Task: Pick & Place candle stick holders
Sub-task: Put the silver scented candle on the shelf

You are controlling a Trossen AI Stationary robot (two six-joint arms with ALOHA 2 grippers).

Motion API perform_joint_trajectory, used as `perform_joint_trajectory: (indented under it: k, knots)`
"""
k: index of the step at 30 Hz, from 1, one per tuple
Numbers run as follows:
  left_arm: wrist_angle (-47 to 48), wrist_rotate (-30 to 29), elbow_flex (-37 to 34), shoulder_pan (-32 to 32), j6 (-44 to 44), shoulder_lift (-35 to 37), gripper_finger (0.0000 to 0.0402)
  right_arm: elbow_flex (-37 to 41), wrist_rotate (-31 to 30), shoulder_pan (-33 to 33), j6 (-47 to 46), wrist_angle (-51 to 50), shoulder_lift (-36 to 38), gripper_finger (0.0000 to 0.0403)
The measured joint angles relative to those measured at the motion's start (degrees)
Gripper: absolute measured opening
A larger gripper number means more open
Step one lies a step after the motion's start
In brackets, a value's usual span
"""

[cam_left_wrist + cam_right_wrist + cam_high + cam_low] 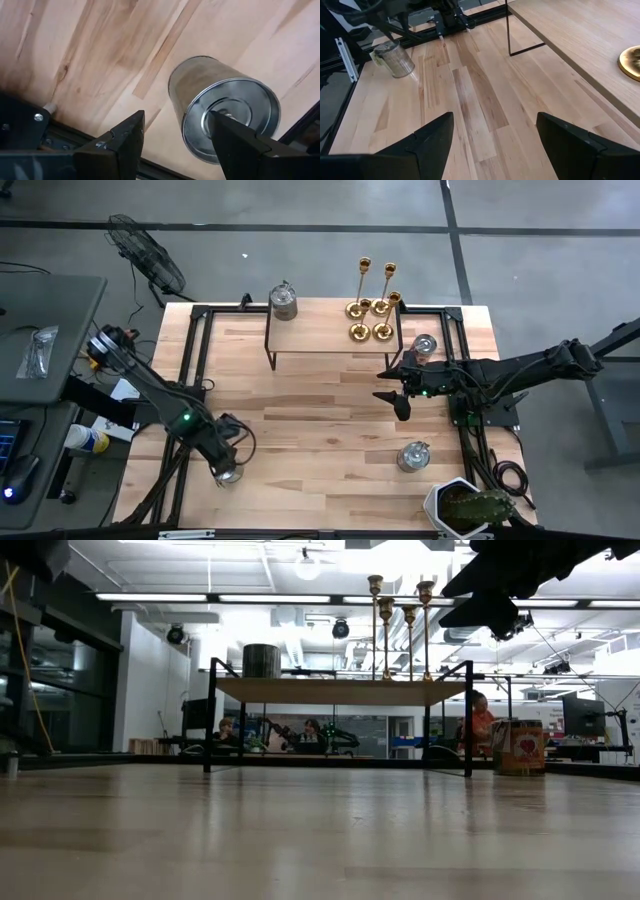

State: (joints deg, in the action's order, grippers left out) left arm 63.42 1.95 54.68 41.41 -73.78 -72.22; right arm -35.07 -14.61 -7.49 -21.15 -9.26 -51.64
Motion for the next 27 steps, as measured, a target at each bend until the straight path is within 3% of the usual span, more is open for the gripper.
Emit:
perform_joint_trajectory:
  k: [8,27]
  knots:
    - [-0.8,-0.5,0.0,0.0,1.8,-2.6,0.0212,0.0,0.0,0.0,0.0,0.0,0.0,0.0278]
    - [-1.3,-0.1,0.0,0.0,25.4,-3.4,0.0212,0.0,0.0,0.0,0.0,0.0,0.0,0.0278]
